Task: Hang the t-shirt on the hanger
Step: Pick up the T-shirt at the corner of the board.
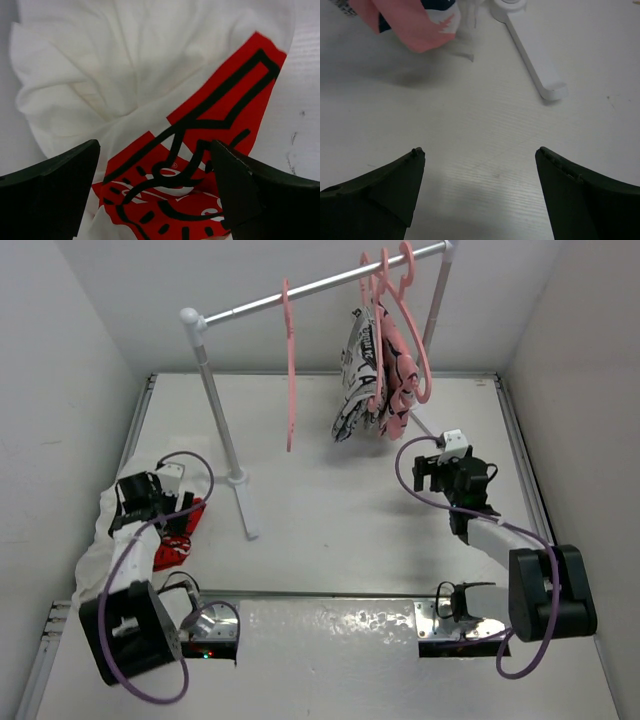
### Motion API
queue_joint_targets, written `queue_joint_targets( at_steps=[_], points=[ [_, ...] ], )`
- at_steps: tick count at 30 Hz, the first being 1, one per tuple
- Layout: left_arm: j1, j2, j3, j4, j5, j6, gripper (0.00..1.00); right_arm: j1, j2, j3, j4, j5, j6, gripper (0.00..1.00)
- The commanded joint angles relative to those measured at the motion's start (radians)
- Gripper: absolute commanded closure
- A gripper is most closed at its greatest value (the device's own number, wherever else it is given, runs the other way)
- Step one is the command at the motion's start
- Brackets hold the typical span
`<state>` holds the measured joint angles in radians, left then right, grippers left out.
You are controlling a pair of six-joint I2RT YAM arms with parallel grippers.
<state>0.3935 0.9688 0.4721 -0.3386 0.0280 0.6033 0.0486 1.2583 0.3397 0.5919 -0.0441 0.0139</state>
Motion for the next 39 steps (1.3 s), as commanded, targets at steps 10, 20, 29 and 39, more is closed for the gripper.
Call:
queue_joint_targets(
  at_steps=[10, 20, 29, 39],
  points=[
    [0.01, 0.235, -0.012, 0.023, -0.017, 0.232, 0.36, 0.025, -0.171, -0.001, -0.086, -0.152, -0.029, 0.1],
    [0.005, -0.057, 0.205, -0.5, 0.33, 0.487, 1.0, 0.025, -0.296, -0.004, -0.155, -0.184, 0.026, 0.09],
    [-0.134, -0.196, 0.561, -0.953, 0.67, 0.501, 1.0, 0.036, -0.387, 0.036, -0.28, -0.227, 0.173, 0.1],
    [-0.297, -0.125, 0.789, -0.835, 0.951, 0.302, 1.0, 0.046, -0.37, 0.14, -0.418, -0.244, 0.216, 0.12]
  ],
)
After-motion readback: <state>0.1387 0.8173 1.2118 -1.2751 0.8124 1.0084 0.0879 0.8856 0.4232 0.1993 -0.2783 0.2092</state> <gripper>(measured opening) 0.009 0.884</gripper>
